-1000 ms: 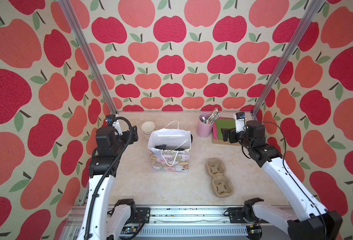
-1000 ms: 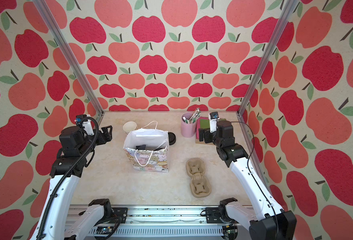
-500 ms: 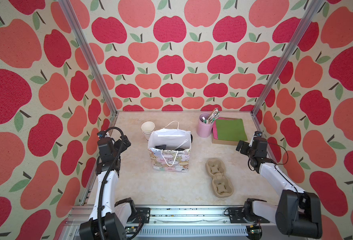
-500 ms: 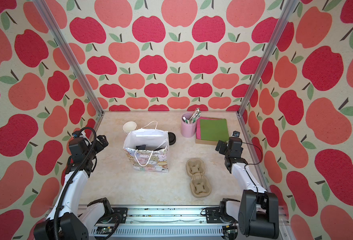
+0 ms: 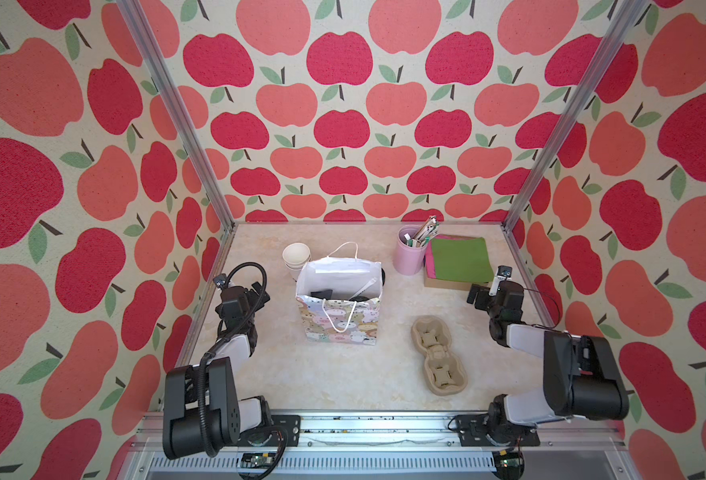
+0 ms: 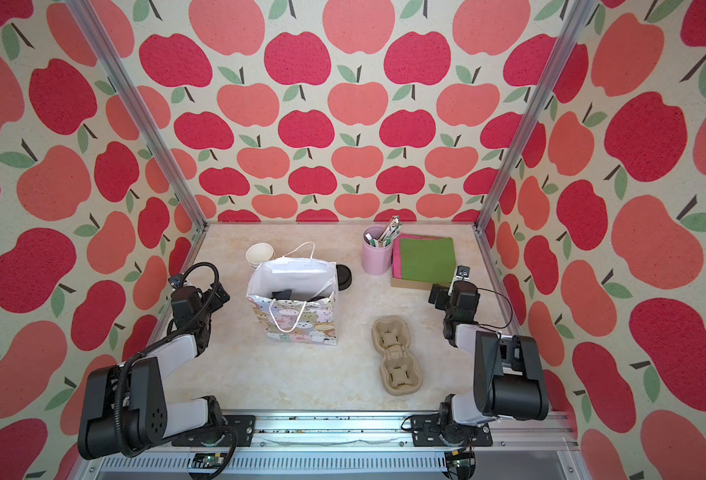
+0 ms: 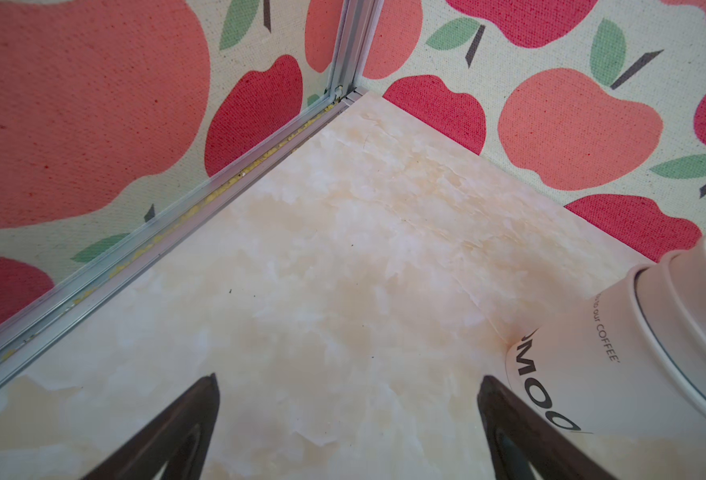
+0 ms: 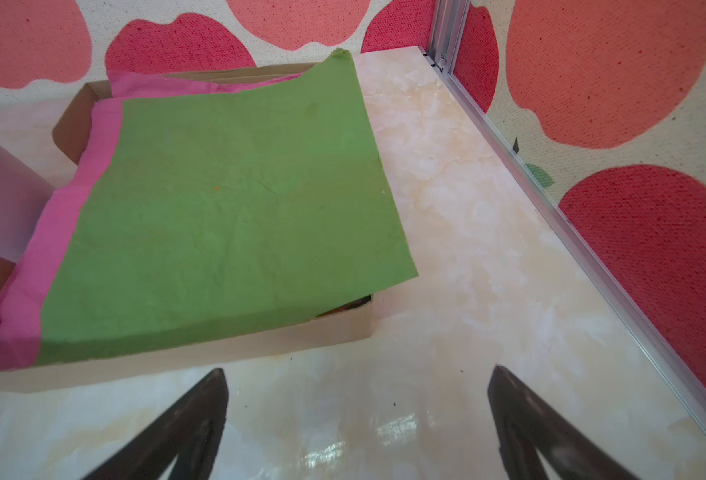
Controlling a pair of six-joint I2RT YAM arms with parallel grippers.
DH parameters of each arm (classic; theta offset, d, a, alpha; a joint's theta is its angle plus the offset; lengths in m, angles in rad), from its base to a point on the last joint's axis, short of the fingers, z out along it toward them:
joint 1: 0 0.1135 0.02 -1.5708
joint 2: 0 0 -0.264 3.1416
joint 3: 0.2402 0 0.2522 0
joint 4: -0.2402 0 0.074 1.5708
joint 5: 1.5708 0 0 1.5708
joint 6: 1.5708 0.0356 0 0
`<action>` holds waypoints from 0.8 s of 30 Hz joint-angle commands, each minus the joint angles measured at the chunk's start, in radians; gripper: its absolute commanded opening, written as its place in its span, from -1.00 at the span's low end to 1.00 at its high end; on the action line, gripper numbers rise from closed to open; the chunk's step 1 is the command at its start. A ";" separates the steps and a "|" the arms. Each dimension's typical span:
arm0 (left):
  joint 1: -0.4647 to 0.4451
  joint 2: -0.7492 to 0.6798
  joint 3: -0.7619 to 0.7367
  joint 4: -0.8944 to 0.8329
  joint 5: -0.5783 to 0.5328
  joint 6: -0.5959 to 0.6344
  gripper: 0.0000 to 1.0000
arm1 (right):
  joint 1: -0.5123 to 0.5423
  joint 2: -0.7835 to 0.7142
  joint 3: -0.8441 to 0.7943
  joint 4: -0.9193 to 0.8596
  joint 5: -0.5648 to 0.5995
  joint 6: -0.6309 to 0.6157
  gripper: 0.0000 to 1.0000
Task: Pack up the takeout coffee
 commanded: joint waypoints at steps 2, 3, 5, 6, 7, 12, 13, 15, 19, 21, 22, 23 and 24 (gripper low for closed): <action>-0.021 0.017 -0.004 0.176 -0.065 0.103 0.98 | 0.025 0.015 -0.018 0.152 -0.070 -0.091 0.99; -0.026 0.015 -0.001 0.168 -0.066 0.115 0.98 | 0.036 0.028 -0.026 0.179 -0.090 -0.109 0.99; -0.048 0.019 -0.016 0.197 -0.086 0.172 0.98 | 0.065 0.088 -0.066 0.302 -0.091 -0.144 0.99; -0.054 0.009 -0.024 0.186 -0.099 0.175 0.98 | 0.081 0.129 -0.099 0.433 -0.075 -0.166 0.99; -0.055 -0.003 -0.035 0.174 -0.097 0.172 0.98 | 0.094 0.106 -0.120 0.438 -0.060 -0.179 0.99; -0.058 0.037 -0.101 0.283 -0.110 0.179 0.98 | 0.099 0.106 -0.099 0.390 -0.074 -0.186 0.99; -0.059 0.053 -0.107 0.303 -0.105 0.183 0.98 | 0.098 0.109 -0.087 0.373 -0.066 -0.178 0.99; -0.062 0.090 -0.109 0.358 -0.094 0.195 0.98 | 0.098 0.112 -0.089 0.382 -0.067 -0.178 0.99; -0.066 0.184 -0.152 0.488 -0.062 0.215 0.98 | 0.098 0.112 -0.092 0.386 -0.065 -0.179 0.99; -0.071 0.211 -0.150 0.520 -0.017 0.243 0.98 | 0.104 0.112 -0.099 0.400 -0.057 -0.186 0.99; -0.076 0.211 -0.141 0.500 -0.002 0.250 0.98 | 0.104 0.114 -0.098 0.400 -0.058 -0.186 0.99; -0.077 0.221 -0.138 0.498 0.013 0.256 0.98 | 0.104 0.113 -0.097 0.396 -0.059 -0.186 0.99; -0.078 0.245 -0.136 0.510 0.022 0.257 0.98 | 0.103 0.113 -0.094 0.391 -0.060 -0.184 0.99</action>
